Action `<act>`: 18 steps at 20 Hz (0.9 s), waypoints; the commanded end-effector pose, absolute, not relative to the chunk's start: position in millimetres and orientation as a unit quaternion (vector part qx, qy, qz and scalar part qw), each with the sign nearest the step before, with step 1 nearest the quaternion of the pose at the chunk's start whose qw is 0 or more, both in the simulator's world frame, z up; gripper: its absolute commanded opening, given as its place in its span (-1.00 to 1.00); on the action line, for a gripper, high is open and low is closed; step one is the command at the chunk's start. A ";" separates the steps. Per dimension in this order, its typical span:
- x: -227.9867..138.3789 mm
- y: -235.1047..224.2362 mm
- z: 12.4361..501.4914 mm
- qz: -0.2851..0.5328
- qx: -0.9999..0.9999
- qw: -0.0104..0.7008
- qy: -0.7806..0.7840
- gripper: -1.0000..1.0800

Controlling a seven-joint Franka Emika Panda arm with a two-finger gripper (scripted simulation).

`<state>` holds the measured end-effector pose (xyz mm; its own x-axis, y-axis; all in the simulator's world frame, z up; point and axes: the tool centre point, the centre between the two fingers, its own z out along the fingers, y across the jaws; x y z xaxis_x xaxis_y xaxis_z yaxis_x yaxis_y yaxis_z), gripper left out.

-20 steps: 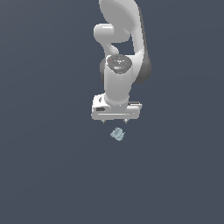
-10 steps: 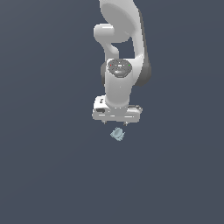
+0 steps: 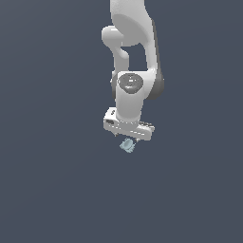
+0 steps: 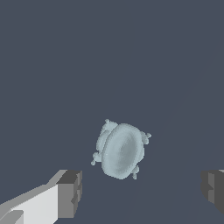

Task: Pick up the object and move it to a goal position.

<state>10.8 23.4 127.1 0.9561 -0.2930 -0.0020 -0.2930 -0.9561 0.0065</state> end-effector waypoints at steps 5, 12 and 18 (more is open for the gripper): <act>12.1 27.7 108.8 -0.001 0.973 0.001 -0.230 0.92; 12.6 30.3 96.4 0.000 0.958 0.000 -0.285 0.92; 12.8 31.2 91.8 0.000 0.952 0.000 -0.306 0.92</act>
